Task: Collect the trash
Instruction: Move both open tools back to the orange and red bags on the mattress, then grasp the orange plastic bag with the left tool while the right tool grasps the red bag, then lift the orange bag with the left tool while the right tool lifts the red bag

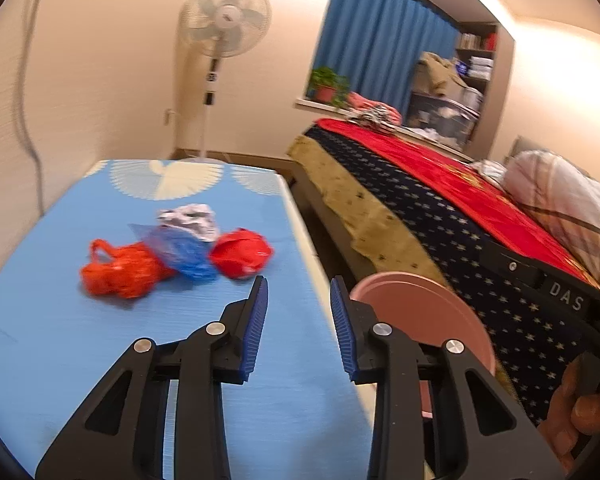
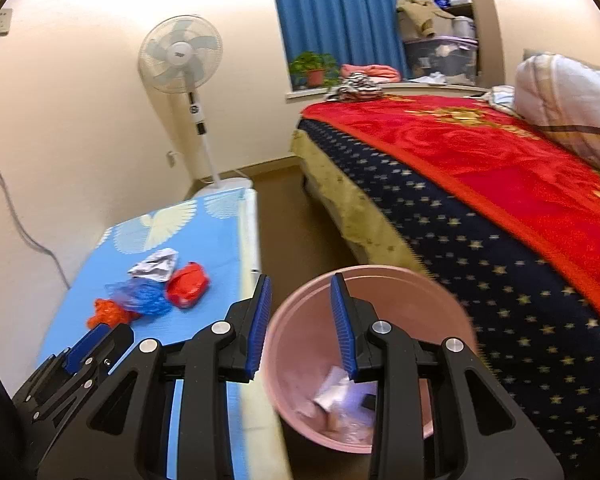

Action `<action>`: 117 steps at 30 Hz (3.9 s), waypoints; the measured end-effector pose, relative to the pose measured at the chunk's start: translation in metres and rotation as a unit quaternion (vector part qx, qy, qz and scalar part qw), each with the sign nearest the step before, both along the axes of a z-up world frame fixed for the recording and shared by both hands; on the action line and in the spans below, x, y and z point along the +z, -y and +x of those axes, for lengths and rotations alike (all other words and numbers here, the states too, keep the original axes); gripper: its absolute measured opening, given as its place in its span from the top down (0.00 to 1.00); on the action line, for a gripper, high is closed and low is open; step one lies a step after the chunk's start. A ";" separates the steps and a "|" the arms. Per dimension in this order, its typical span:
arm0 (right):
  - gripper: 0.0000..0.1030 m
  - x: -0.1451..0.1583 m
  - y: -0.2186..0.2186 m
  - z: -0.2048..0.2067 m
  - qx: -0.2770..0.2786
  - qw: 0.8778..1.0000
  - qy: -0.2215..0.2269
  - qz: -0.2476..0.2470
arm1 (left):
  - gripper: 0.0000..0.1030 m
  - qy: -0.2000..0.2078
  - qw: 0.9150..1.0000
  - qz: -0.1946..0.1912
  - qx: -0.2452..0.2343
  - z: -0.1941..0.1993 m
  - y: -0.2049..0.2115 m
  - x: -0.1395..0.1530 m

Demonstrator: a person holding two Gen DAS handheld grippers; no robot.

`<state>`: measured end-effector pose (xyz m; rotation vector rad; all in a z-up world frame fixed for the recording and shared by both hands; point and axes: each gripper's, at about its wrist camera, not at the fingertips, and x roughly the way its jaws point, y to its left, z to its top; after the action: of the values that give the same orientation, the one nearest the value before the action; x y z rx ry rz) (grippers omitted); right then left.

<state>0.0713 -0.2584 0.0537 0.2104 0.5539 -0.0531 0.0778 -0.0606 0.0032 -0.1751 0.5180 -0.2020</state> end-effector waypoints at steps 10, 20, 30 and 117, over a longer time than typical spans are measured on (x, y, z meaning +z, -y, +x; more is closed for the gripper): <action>0.70 -0.024 -0.042 0.031 0.053 0.998 -0.001 0.035 | 0.69 0.004 0.997 0.011 0.080 0.007 -0.037 -0.007; 0.70 -0.049 -0.068 0.062 0.088 0.994 -0.011 0.061 | 0.69 -0.005 0.992 0.025 0.126 0.020 -0.057 -0.021; 0.70 -0.078 -0.094 0.099 0.106 0.990 -0.031 0.086 | 0.69 -0.018 0.985 0.042 0.164 0.035 -0.078 -0.035; 0.94 0.017 -0.073 -0.020 0.116 0.993 0.008 -0.020 | 0.87 0.005 0.993 0.024 0.116 -0.047 -0.080 0.034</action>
<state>0.0508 -0.1851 0.0704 0.1052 0.5578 0.1636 0.0304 0.0192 0.0369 -0.1849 0.4882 0.0360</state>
